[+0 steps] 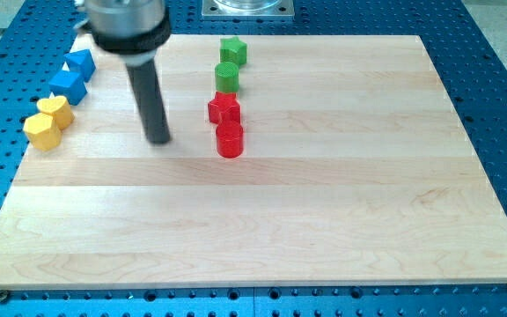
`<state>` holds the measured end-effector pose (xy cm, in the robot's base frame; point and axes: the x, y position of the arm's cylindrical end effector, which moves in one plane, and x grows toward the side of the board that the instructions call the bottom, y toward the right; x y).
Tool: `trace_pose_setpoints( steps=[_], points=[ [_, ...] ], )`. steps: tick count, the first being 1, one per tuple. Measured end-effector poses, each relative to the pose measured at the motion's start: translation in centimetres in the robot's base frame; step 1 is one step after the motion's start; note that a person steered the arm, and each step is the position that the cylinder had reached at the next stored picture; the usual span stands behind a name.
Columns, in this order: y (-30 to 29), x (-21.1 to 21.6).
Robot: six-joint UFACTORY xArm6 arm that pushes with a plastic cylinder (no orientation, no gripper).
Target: Push the blue and the yellow blocks separately with each other
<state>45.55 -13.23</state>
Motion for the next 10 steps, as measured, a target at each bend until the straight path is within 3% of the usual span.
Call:
trace_pose_setpoints(
  steps=[1,2,3,4,8,10],
  points=[
    [-4.4,6.5],
    [-9.8,9.0],
    [-14.7,7.6],
    [-17.3,4.8],
    [-17.2,-8.0],
    [-12.6,-14.2]
  ],
)
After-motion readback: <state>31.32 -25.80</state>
